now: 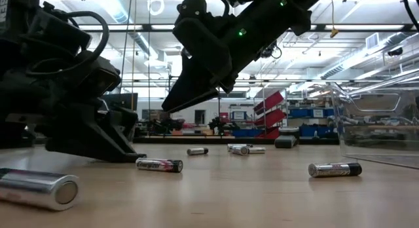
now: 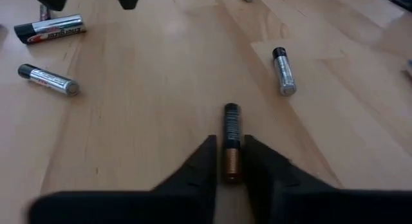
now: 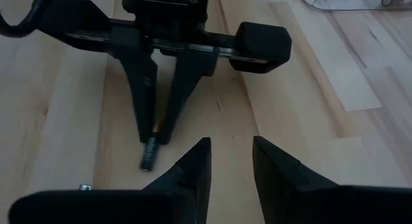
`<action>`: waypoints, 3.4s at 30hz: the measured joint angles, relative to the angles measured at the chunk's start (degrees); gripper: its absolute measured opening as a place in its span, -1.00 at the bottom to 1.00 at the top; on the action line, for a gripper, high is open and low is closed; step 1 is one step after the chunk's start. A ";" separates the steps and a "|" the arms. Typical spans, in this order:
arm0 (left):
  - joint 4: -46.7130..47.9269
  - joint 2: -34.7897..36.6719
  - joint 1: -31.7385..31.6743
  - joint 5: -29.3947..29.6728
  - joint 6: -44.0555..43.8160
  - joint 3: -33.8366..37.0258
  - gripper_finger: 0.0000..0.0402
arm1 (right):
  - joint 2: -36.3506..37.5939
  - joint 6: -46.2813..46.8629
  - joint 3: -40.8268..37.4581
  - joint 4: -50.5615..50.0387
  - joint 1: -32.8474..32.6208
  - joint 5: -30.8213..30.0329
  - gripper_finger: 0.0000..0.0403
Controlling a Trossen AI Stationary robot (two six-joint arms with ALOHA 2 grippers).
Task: Sort batteries
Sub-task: Put the black battery into the top transparent bin
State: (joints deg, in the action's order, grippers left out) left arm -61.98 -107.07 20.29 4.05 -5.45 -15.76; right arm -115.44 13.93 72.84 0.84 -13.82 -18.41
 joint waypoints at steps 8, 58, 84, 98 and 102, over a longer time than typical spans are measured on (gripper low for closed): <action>-1.70 0.20 0.02 0.47 1.30 0.32 -0.92 | -0.02 -0.13 0.00 -0.02 0.00 0.00 -0.50; 4.76 39.56 -5.89 17.00 8.44 -0.44 -0.93 | 6.02 -6.50 0.00 -13.17 3.45 -0.24 -0.51; 108.00 58.39 -14.40 41.83 -16.69 -28.02 -0.93 | 16.26 -7.96 -0.26 -21.68 2.32 -6.10 -0.51; 137.41 58.39 -20.10 27.50 -35.27 -34.21 -0.93 | 16.22 -7.93 -0.28 -21.00 3.10 -6.19 -0.51; 137.61 58.38 -22.51 24.55 -34.02 -31.79 -0.93 | 16.22 -8.07 -0.28 -20.15 3.15 -6.21 -0.51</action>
State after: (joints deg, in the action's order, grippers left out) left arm 75.64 -48.69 -2.22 28.60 -39.47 -47.55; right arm -99.22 5.87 72.55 -19.31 -10.68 -24.62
